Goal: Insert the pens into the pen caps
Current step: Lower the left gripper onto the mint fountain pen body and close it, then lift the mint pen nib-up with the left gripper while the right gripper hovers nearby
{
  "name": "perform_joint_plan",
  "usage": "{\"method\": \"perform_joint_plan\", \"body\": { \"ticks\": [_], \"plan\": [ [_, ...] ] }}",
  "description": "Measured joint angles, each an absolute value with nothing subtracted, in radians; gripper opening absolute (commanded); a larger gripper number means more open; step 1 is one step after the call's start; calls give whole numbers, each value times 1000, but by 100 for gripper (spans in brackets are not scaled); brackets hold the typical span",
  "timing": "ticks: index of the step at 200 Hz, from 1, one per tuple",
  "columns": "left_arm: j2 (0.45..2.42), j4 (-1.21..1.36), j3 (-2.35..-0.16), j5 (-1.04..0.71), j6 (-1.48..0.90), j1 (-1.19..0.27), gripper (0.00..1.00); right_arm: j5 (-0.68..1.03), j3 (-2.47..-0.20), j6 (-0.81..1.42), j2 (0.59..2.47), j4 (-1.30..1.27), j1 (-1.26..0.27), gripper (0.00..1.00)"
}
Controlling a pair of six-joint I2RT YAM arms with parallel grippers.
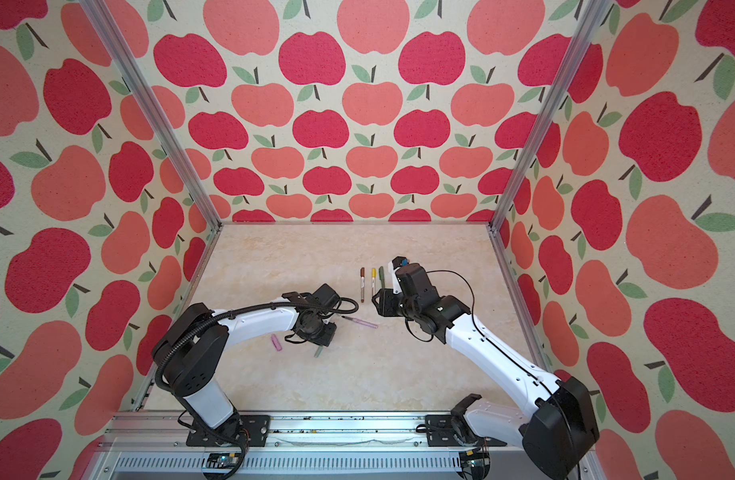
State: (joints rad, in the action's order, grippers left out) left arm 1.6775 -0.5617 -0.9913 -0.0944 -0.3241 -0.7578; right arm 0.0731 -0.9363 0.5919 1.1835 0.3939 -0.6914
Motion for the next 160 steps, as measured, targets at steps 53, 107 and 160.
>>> {"method": "perform_joint_plan", "body": {
  "ticks": [53, 107, 160],
  "plan": [
    [1402, -302, -823, -322, -385, -719, 0, 156, -913, 611, 1154, 316, -691, 49],
    [1321, 16, -666, -489, -525, -680, 0, 258, -859, 693, 1140, 165, -692, 50],
    [1288, 230, -610, -540, -634, -680, 0, 289, -857, 738, 1206, 110, -727, 51]
  ]
}}
